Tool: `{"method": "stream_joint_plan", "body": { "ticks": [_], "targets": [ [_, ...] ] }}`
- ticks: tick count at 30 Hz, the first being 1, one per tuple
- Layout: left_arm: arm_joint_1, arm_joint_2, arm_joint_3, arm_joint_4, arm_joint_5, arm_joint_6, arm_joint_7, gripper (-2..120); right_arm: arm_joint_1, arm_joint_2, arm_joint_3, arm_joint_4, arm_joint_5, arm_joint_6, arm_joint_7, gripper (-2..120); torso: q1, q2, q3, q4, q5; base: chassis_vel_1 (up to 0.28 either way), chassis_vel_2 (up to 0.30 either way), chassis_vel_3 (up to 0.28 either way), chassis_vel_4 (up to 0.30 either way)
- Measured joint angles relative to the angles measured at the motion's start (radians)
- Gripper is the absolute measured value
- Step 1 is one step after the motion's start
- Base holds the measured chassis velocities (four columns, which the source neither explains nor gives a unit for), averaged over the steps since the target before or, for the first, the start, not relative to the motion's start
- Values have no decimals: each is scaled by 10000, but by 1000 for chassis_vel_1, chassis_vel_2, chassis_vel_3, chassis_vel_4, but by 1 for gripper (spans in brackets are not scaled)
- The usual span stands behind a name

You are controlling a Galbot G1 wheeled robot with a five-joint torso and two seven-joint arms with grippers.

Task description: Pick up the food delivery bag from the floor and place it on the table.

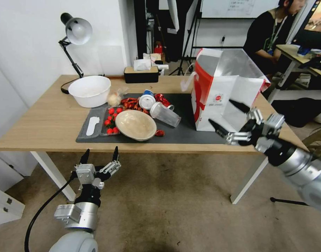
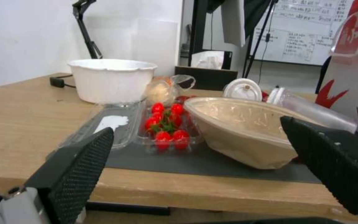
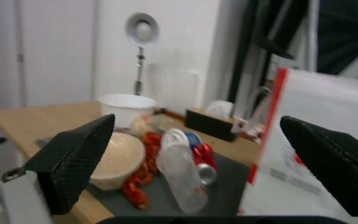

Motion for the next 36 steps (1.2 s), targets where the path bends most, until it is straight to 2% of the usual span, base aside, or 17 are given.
{"method": "stream_joint_plan", "body": {
  "ticks": [1, 3, 4, 7, 8, 10, 11, 13, 17, 25, 36],
  "targets": [
    [0, 0, 0, 0, 0, 0, 0, 100, 0, 0, 0, 0, 0, 0, 0, 100, 0, 0, 0, 0, 0, 0, 0, 0, 0],
    [-2, -1, 0, 28, -4, 0, -2, 100, -532, 662, -151, 116, -940, -11, 988, 100, 0, 0, 0, 0, 2, 0, 0, 0, 0],
    [-2, -1, 0, 28, -4, 0, -2, 100, -532, 662, -151, 116, -940, -11, 988, 100, 0, 0, 0, 0, 2, 0, 0, 0, 0],
    [-13, -7, 6, 59, -8, -2, -3, 100, -1204, 1621, -399, -5, -2138, 405, 2023, 100, 0, 0, 0, 0, 2, 0, 0, 0, 0],
    [-13, -7, 6, 59, -8, -2, -3, 100, -1204, 1621, -399, -5, -2138, 405, 2023, 100, 0, 0, 0, 0, 2, 0, 0, 0, 0],
    [-28, -2, 12, 81, -9, -2, -3, 100, -1632, 2219, -664, -72, -2778, 669, 2710, 100, 0, 0, -1, -2, -3, 0, 0, 0, 0],
    [-28, -2, 12, 81, -9, -2, -3, 100, -1632, 2219, -664, -72, -2778, 669, 2710, 100, 0, 0, -1, -2, -3, 0, 0, 0, 0],
    [-37, -6, 26, 94, -12, -3, -1, 100, -1909, 2835, -909, -258, -3487, 1082, 3170, 100, 0, 0, -1, -1, 0, 0, 0, 0, 0],
    [-31, 10, 42, 109, -17, -5, 3, 100, -2060, 3321, -1292, -453, -3892, 1386, 3638, 100, 0, 0, -1, 0, -1, 0, 0, 0, 0],
    [-17, 27, 38, 116, -33, -23, 2, 100, -2068, 3730, -1799, -822, -4344, 1508, 4163, 100, 0, -1, 0, 0, 0, 0, 0, 0, 0],
    [-14, 21, 27, 126, -40, -33, 1, 100, -2052, 3806, -1940, -1003, -4381, 1370, 4261, 100, 0, -1, 0, 0, 1, 0, 0, 0, 0]
  ]
}}
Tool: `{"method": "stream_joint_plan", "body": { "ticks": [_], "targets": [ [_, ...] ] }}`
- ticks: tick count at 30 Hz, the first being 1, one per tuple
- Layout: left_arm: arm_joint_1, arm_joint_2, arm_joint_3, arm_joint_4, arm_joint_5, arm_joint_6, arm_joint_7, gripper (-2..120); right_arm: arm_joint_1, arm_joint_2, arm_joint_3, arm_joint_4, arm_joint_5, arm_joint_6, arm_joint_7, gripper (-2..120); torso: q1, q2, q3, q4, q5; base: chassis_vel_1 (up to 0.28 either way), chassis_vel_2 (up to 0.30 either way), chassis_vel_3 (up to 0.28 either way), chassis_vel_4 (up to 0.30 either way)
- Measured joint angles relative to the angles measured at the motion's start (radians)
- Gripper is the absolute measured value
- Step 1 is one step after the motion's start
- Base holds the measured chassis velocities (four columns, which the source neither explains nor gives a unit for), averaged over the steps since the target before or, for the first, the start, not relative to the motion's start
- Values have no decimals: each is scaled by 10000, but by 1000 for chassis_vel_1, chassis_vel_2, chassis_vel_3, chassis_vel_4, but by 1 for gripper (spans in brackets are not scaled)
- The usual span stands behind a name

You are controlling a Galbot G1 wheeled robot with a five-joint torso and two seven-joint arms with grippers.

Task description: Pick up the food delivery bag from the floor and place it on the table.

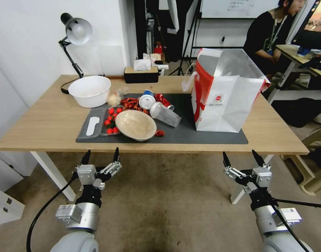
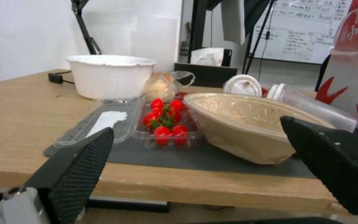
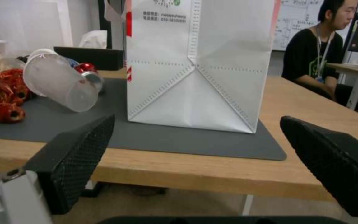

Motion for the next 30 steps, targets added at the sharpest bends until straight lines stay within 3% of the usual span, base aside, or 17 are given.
{"method": "stream_joint_plan", "body": {
  "ticks": [30],
  "targets": [
    [35, 37, -17, 7, -46, -142, 121, 100, 72, -28, 2, 13, 29, -103, -16, 100, 0, 0, 0, 0, 0, 0, 0, 0, 0]
  ]
}}
